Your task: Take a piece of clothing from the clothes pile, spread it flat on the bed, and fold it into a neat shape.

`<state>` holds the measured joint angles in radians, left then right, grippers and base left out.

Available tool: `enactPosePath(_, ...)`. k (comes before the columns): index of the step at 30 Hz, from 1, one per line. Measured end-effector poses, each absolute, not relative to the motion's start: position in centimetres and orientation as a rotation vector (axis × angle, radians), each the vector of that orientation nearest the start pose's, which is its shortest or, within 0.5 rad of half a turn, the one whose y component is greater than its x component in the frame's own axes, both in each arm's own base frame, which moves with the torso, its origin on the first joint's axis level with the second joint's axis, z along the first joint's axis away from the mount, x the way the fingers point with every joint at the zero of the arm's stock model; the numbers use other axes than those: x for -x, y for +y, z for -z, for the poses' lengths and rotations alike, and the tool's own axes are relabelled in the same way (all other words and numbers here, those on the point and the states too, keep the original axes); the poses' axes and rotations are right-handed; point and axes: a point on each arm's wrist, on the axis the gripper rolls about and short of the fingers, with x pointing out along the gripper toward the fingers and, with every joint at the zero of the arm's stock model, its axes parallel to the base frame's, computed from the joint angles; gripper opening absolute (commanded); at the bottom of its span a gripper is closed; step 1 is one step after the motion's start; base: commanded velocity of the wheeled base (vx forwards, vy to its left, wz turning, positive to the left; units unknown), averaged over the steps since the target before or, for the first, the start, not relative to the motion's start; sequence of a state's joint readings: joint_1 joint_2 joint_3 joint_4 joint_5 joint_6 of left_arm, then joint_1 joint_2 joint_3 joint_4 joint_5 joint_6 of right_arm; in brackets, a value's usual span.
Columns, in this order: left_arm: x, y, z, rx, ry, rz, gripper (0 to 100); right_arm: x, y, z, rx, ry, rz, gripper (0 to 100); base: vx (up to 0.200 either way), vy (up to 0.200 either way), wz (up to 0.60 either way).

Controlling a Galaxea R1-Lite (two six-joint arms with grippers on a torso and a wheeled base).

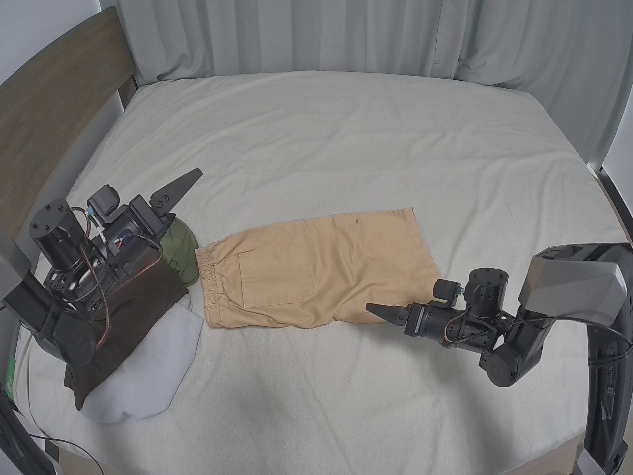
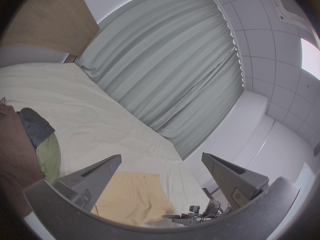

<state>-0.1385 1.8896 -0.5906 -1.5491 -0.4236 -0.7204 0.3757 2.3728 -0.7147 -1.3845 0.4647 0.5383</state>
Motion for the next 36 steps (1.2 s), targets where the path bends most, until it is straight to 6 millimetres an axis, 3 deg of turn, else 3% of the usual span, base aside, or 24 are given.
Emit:
enactPosePath(13, -28.5, -5.5, -15.4, 0.458, -0.023, 0.688, 100, -34.0, 14.5, 1.6, -0.503, 0.539, -0.713, 100, 0.0, 0.0, 0.0)
enactPosePath(23, -27.2, -5.5, -14.1, 0.183, -0.05, 0.717, 100, -33.6, 14.3, 2.8, -0.496, 0.577, -0.689, 100, 0.0, 0.0, 0.0)
enactPosePath(36, -26.5, -5.3, -13.1, 0.118, -0.028, 0.718, 100, -34.4, 14.6, 4.2, -0.493, 0.569, -0.625, 100, 0.0, 0.0, 0.0)
